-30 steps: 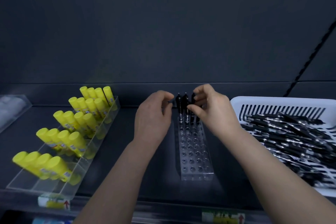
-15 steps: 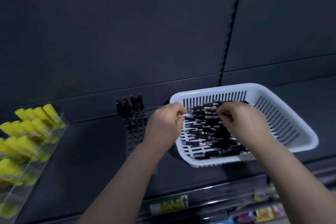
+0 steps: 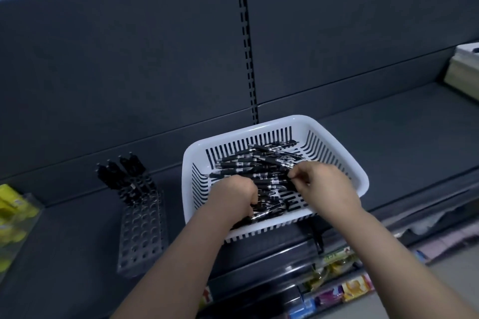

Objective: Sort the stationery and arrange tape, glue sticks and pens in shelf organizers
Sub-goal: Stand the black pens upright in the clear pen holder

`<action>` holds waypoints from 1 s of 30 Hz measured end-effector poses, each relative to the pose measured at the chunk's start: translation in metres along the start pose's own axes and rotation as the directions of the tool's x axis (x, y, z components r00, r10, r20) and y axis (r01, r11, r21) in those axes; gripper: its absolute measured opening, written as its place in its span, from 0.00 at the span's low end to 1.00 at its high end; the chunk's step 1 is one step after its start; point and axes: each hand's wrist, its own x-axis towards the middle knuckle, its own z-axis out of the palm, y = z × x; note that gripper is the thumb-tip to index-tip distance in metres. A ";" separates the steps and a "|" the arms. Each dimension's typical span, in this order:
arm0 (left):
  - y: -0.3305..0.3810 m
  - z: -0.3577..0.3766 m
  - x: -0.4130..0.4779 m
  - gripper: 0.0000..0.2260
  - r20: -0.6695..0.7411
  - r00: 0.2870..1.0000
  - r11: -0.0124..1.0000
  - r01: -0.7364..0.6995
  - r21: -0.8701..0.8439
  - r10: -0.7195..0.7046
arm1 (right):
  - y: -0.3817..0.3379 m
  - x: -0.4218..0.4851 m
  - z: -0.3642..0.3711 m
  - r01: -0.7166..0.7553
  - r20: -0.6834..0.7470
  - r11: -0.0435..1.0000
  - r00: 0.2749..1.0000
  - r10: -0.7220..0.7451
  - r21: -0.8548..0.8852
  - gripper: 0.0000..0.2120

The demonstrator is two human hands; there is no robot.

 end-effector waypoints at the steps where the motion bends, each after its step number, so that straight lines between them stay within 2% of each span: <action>1: -0.001 0.000 -0.001 0.11 -0.036 0.999 1.000 -0.025 0.018 0.025 | 0.000 0.001 -0.001 0.007 0.021 1.000 1.000 -0.007 -0.005 0.06; 3: -0.006 0.003 -0.007 0.06 -0.207 0.977 0.996 -0.067 -0.061 0.053 | -0.001 0.004 -0.003 0.044 0.080 0.998 0.996 -0.042 -0.033 0.06; 5: -0.010 0.003 -0.014 0.05 -0.356 0.934 0.966 -0.073 -0.249 -0.021 | -0.004 0.010 -0.006 0.084 0.177 0.994 0.982 -0.071 -0.070 0.05; 7: -0.013 -0.001 -0.018 0.06 -0.433 0.895 0.918 -0.077 -0.389 -0.109 | -0.009 0.016 -0.009 0.102 0.314 0.991 0.947 -0.070 -0.089 0.06; 9: -0.013 -0.005 -0.022 0.08 -0.476 0.861 0.872 -0.083 -0.482 -0.181 | -0.015 0.023 -0.007 0.116 0.426 0.988 0.902 -0.064 -0.097 0.06; 12: -0.015 -0.007 -0.027 0.09 -0.513 0.818 0.835 -0.076 -0.545 -0.261 | -0.023 0.031 0.000 0.153 0.519 0.978 0.853 -0.058 -0.142 0.07; 18: -0.023 -0.006 -0.037 0.10 -0.496 0.794 0.774 -0.050 -0.631 -0.352 | -0.020 0.036 0.004 0.272 0.546 0.929 0.832 -0.097 -0.250 0.08; 21: -0.027 -0.010 -0.041 0.16 -0.522 0.759 0.746 -0.074 -0.662 -0.388 | -0.017 0.037 -0.002 0.254 0.508 0.956 0.849 -0.147 -0.148 0.05; 24: -0.037 -0.017 -0.047 0.25 -0.577 0.692 0.706 -0.136 -0.695 -0.435 | -0.027 0.042 -0.013 0.194 0.346 0.971 0.910 -0.230 0.137 0.09; 26: -0.047 -0.023 -0.054 0.22 -0.611 0.636 0.681 -0.177 -0.710 -0.472 | -0.043 0.044 -0.016 0.182 0.180 0.915 0.949 -0.259 0.360 0.10; 28: -0.061 -0.029 -0.062 0.16 -0.650 0.564 0.674 -0.208 -0.709 -0.509 | -0.064 0.046 -0.014 0.186 0.063 0.805 0.962 -0.266 0.564 0.09; 30: -0.078 -0.034 -0.072 0.12 -0.681 0.485 0.672 -0.228 -0.705 -0.549 | -0.088 0.049 -0.010 0.221 -0.022 0.698 0.959 -0.282 0.681 0.08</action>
